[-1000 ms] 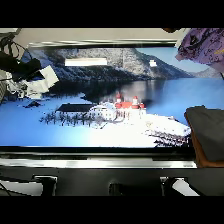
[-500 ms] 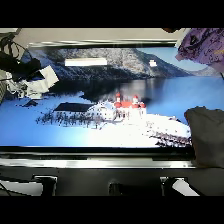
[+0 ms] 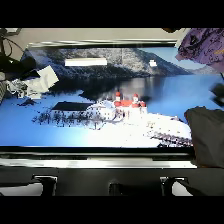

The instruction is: Fold the clothes and pants, and hang the long-sleeved shirts on hangers.

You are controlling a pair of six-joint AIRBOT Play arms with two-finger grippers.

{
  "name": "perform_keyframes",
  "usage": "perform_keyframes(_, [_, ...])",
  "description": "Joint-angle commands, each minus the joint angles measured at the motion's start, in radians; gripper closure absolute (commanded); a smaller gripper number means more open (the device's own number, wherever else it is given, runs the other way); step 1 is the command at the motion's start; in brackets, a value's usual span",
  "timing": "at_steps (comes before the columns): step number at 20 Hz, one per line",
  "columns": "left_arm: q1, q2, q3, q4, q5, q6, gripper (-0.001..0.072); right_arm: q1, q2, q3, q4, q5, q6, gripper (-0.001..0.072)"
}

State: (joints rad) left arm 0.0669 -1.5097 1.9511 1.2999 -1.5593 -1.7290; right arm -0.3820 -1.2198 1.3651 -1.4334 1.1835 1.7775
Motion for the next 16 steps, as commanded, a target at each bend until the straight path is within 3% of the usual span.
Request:
perform_keyframes(1, [-0.035, 0.144, -0.152, 0.077, 0.033, 0.038, 0.0688, 0.39, -0.006, 0.018, 0.01, -0.092, -0.092, 0.0685])
perform_keyframes(4, [-0.084, 0.298, -0.353, 0.104, 0.114, 0.038, 0.0688, 0.682, -0.007, 0.018, -0.105, -0.109, -0.099, 0.0685])
perform_keyframes(7, [-0.123, 0.376, -0.446, 0.123, 0.138, 0.038, 0.0688, 0.838, -0.007, 0.018, -0.143, -0.111, -0.102, 0.0685])
perform_keyframes(16, [-0.131, 0.377, -0.449, 0.122, 0.136, 0.035, 0.0687, 0.867, -0.004, 0.018, -0.14, -0.034, -0.091, 0.0684])
